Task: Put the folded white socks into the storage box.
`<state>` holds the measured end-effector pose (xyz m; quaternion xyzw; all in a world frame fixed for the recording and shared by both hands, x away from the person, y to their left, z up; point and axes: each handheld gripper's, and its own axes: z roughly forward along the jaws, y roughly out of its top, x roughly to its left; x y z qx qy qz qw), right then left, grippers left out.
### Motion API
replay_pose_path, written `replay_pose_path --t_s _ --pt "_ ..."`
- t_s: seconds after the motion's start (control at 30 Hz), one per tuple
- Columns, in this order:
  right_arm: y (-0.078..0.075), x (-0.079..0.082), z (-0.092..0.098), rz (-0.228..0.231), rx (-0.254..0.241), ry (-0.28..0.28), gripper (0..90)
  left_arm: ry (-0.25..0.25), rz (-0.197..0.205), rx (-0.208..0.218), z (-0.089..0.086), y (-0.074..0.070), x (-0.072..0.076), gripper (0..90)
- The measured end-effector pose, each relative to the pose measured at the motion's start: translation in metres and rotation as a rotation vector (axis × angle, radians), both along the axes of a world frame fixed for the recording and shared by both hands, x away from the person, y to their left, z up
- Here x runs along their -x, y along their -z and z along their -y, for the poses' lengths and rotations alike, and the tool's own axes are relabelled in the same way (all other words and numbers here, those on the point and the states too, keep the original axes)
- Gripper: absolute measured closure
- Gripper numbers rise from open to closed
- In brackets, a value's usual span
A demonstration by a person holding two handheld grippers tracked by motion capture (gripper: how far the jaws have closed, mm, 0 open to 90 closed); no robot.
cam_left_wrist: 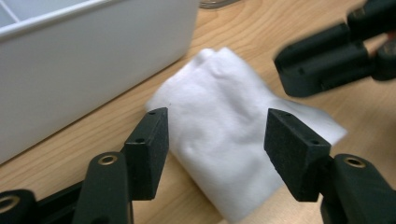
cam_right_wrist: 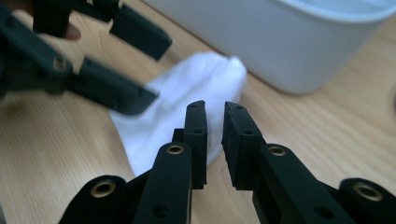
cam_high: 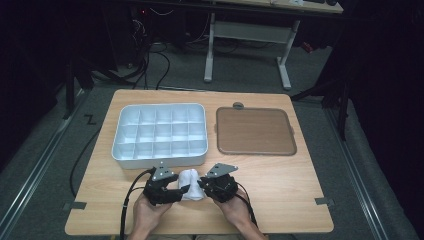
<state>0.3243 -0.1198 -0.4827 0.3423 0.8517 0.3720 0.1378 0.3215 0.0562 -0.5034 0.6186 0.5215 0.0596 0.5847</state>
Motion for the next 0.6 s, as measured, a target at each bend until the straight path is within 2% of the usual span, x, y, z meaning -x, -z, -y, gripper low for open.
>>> replay_pose_path --t_s 0.13,0.17,0.37,0.5,0.6 --pt "-0.007 -0.006 -0.008 0.02 0.004 -0.014 80.5 0.016 -0.003 -0.005 0.007 0.001 0.005 37.8" --pt "-0.006 -0.007 -0.01 0.019 0.007 -0.021 80.5 0.022 -0.003 -0.018 0.008 0.002 0.006 37.5" --pt "0.012 -0.019 -0.013 -0.024 0.039 -0.023 79.5 0.022 0.003 -0.08 0.015 0.014 0.007 35.3" --pt "0.019 -0.023 -0.008 -0.05 0.017 -0.008 78.3 0.02 0.007 -0.134 0.018 0.022 0.006 34.0" --pt "0.022 -0.024 -0.007 -0.051 0.021 -0.006 78.3 0.017 0.002 -0.129 0.019 0.023 0.006 33.9"
